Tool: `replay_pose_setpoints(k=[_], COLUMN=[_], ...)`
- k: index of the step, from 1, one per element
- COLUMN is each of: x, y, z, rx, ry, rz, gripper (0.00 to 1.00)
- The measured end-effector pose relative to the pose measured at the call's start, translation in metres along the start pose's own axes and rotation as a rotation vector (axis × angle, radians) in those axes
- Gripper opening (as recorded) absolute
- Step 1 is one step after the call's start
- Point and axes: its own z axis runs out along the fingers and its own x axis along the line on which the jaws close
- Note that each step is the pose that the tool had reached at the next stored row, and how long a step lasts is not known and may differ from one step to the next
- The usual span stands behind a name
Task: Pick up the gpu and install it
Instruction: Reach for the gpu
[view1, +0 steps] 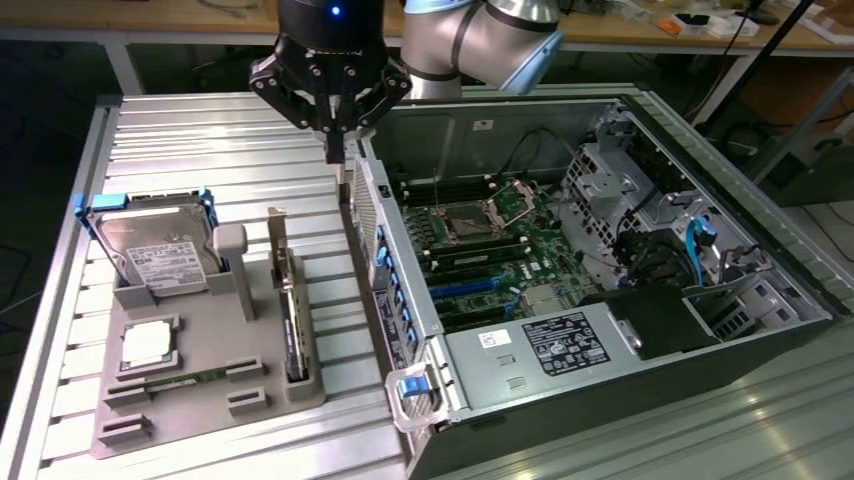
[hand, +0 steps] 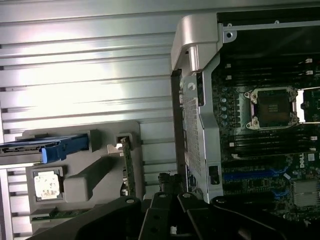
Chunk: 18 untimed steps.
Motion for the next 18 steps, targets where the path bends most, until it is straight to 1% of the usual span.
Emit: replay_pose_setpoints(k=[7, 18], x=[0.010, 0.021], y=[-0.0007, -0.0016], z=[-0.0003, -0.0005], rx=[0.0000, 0.0001], ry=[0.0004, 0.0010], rz=[0.000, 0.000], gripper=[0.11, 0.11])
